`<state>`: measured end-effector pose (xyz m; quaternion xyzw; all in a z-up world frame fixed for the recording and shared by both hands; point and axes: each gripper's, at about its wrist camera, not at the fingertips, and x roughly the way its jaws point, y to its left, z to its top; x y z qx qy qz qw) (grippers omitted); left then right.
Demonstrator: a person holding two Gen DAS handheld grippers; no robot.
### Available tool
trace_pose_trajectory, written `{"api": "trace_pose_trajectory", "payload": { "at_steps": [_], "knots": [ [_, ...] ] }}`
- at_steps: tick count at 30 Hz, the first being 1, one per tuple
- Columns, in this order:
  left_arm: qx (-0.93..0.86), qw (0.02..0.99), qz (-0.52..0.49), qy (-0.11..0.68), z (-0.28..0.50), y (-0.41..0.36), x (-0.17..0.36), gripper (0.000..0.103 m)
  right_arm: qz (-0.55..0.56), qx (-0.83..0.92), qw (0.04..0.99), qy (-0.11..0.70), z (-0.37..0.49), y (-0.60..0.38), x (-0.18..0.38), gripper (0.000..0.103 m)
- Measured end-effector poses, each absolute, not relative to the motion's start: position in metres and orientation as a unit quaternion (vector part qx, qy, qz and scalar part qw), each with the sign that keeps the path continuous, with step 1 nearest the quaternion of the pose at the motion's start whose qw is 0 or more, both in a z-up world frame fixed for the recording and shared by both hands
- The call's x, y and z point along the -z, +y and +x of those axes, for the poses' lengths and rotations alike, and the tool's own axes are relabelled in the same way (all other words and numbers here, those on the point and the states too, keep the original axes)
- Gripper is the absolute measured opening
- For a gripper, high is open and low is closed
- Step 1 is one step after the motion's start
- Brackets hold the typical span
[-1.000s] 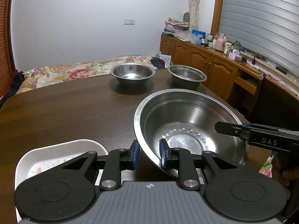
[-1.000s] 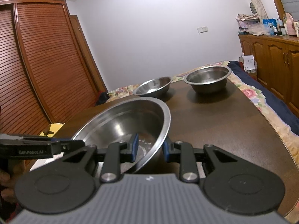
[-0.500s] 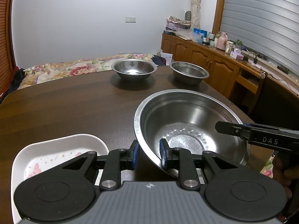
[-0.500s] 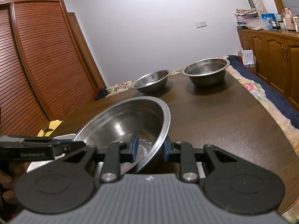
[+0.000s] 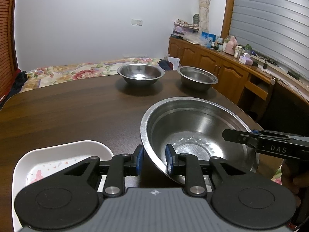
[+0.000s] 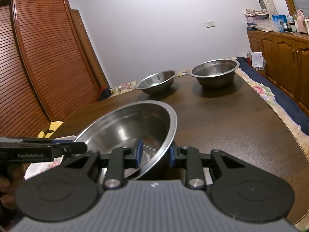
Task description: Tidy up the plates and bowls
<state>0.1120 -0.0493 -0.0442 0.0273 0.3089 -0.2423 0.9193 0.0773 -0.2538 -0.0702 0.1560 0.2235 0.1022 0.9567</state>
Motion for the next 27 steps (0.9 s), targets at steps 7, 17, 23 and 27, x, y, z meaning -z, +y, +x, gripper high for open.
{"api": "trace_pose_trajectory", "payload": {
  "at_steps": [7, 17, 23, 27],
  "knots": [
    [0.233, 0.925, 0.023, 0.3, 0.111, -0.042, 0.036, 0.027, 0.144, -0.097, 0.961, 0.217, 0.074, -0.259, 0.062, 0.035],
    [0.219, 0.935, 0.019, 0.277, 0.122, -0.033, 0.016, 0.037, 0.116, -0.082, 0.97, 0.197, 0.077, -0.275, 0.034, 0.039],
    [0.214, 0.944, 0.025, 0.25, 0.142, -0.032, -0.004, 0.05, 0.08, -0.081, 0.977, 0.18, 0.09, -0.284, 0.011, 0.045],
    [0.213, 0.948, 0.026, 0.237, 0.161, -0.034, -0.017, 0.055, 0.056, -0.083, 0.98, 0.17, 0.106, -0.291, -0.006, 0.048]
  ]
}}
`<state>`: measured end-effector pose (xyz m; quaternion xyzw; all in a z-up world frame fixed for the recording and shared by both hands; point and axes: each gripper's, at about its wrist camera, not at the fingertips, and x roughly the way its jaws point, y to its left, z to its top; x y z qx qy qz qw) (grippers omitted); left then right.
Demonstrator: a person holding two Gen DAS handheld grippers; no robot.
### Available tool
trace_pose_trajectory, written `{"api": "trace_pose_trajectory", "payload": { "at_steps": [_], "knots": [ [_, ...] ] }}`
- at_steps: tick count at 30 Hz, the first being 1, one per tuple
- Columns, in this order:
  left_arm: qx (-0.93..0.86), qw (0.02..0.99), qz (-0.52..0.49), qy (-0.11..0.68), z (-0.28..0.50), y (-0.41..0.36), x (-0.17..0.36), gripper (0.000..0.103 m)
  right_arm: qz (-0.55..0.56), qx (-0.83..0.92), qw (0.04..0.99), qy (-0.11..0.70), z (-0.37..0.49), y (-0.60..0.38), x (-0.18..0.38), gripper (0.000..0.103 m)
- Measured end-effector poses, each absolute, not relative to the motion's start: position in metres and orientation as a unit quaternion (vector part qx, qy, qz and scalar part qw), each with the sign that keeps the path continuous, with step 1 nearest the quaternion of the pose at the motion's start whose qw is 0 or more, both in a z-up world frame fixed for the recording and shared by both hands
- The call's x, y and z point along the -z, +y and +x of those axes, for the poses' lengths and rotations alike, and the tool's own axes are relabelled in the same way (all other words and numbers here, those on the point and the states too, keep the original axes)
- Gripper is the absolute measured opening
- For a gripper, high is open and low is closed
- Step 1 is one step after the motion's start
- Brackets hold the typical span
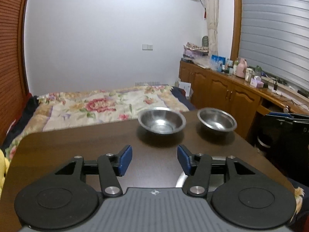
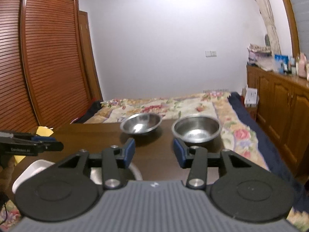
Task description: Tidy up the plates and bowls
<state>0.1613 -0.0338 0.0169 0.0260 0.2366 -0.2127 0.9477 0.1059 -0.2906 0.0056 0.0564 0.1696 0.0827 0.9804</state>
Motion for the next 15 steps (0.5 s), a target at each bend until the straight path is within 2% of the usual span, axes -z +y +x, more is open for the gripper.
{"api": "trace_pose_trajectory", "payload": {
  "at_steps": [11, 15],
  "knots": [
    [0.209, 0.943, 0.046, 0.257, 0.231, -0.057, -0.014, 0.055, 0.037, -0.111, 0.972, 0.202, 0.188, -0.299, -0.007, 0.048],
    [0.211, 0.937, 0.051, 0.275, 0.258, -0.07, -0.003, 0.05, 0.028, -0.129, 0.963, 0.233, 0.225, -0.291, 0.007, 0.048]
  ]
}}
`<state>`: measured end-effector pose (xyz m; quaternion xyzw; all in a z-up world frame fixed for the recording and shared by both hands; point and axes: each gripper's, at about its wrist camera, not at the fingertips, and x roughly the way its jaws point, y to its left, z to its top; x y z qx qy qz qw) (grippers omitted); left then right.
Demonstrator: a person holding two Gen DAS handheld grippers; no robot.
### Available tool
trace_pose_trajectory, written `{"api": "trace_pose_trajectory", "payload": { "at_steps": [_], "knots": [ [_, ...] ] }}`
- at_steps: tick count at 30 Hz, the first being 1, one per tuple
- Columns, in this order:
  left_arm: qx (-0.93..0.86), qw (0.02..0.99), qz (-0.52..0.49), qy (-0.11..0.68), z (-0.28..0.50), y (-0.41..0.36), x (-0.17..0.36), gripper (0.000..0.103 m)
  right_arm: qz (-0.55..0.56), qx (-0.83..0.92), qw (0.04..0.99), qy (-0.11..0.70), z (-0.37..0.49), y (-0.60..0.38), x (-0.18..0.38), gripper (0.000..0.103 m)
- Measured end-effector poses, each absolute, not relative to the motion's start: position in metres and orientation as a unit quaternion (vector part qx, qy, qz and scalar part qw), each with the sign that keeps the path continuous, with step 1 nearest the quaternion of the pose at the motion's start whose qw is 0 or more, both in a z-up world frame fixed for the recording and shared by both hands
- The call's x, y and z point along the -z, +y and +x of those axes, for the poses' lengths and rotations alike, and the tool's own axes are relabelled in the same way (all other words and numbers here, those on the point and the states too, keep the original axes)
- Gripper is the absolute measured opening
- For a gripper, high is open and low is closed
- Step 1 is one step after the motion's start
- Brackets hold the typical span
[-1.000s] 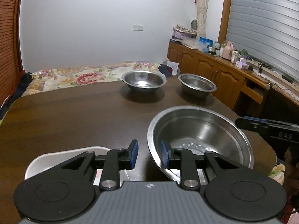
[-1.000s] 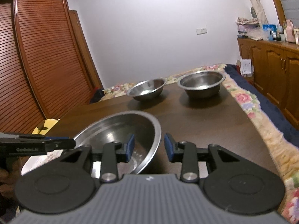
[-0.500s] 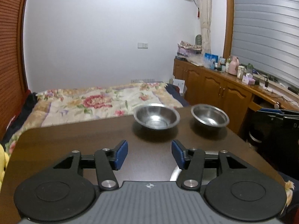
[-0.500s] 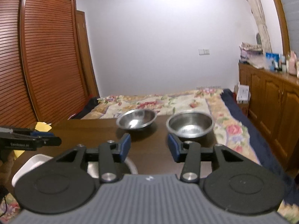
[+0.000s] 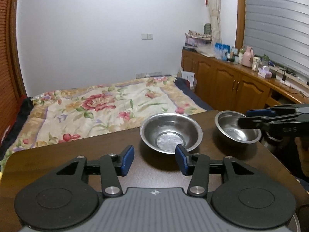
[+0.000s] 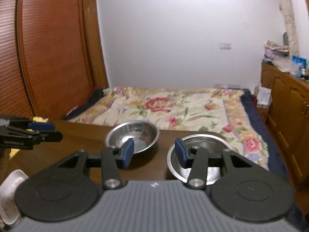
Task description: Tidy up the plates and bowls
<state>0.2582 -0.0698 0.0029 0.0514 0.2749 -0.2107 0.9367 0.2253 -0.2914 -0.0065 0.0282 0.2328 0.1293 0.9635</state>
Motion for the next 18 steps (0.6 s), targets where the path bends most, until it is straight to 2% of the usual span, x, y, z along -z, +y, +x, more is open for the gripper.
{"api": "trace_pose_trajectory", "payload": {
  "at_steps": [9, 14, 16, 18],
  "knots": [
    [0.209, 0.929, 0.047, 0.303, 0.306, -0.089, 0.014, 0.045, 0.01, -0.16, 0.946, 0.28, 0.287, -0.276, 0.019, 0.048],
    [0.207, 0.92, 0.041, 0.329, 0.33, -0.093, 0.028, 0.039, 0.002, -0.165, 0.939, 0.304, 0.308, -0.27, 0.022, 0.048],
    [0.207, 0.917, 0.038, 0.34, 0.337, -0.093, 0.032, 0.033, -0.002, -0.166, 0.935, 0.313, 0.315, -0.267, 0.024, 0.048],
    [0.206, 0.914, 0.03, 0.349, 0.342, -0.091, 0.037, 0.032, -0.002, -0.168, 0.931, 0.325, 0.321, -0.265, 0.026, 0.048]
  ]
}}
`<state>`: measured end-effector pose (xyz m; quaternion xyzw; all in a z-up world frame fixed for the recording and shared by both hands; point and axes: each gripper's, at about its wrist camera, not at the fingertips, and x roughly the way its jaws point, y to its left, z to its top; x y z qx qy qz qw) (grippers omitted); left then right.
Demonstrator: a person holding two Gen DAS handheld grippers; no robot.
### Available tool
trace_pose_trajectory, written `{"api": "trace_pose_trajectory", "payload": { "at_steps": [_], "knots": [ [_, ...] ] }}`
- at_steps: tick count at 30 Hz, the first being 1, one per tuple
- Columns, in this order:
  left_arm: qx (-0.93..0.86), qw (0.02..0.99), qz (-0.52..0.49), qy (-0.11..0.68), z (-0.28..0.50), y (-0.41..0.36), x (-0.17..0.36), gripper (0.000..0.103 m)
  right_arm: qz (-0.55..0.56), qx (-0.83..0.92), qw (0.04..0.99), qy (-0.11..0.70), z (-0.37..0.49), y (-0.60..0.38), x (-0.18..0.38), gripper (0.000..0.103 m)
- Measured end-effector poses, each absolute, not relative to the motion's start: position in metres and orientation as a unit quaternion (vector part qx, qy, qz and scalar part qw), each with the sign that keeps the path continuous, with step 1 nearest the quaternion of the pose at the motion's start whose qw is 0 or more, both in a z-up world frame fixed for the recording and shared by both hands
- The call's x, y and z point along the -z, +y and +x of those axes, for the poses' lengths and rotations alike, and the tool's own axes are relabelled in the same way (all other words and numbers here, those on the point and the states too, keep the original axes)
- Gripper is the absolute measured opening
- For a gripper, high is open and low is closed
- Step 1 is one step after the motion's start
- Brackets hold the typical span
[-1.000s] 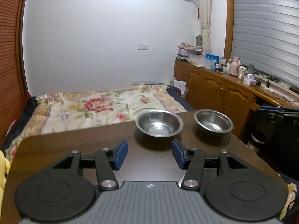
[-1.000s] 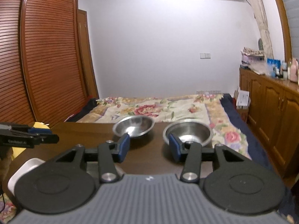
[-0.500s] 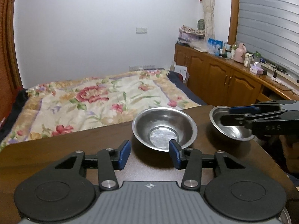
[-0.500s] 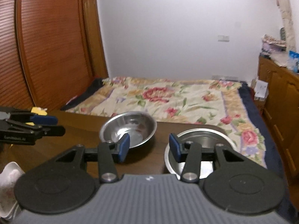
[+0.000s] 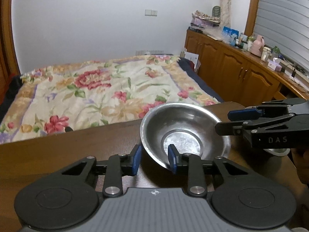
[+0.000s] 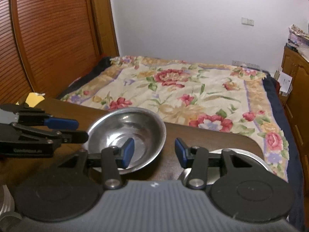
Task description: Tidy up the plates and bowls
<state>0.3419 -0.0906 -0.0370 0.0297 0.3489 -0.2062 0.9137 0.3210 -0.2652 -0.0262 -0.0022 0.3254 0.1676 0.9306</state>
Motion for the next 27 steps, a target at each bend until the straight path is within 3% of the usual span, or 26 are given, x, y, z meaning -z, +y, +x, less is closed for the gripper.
{"api": "trace_pose_trajectory", "payload": {
  "at_steps": [9, 14, 19, 27],
  "knots": [
    [0.206, 0.909, 0.021, 0.362, 0.351, -0.087, 0.043, 0.025, -0.03, -0.167, 0.921, 0.351, 0.333, -0.254, 0.033, 0.047],
    [0.202, 0.908, 0.021, 0.366, 0.351, -0.086, 0.044, 0.02, -0.027, -0.174, 0.914, 0.365, 0.338, -0.249, 0.037, 0.038],
    [0.2, 0.906, 0.017, 0.372, 0.349, -0.082, 0.043, 0.015, 0.002, -0.187, 0.906, 0.38, 0.342, -0.249, 0.04, 0.02],
    [0.207, 0.915, 0.002, 0.346, 0.326, -0.077, 0.012, 0.013, 0.035, -0.183, 0.914, 0.359, 0.324, -0.252, 0.028, 0.01]
  ]
}}
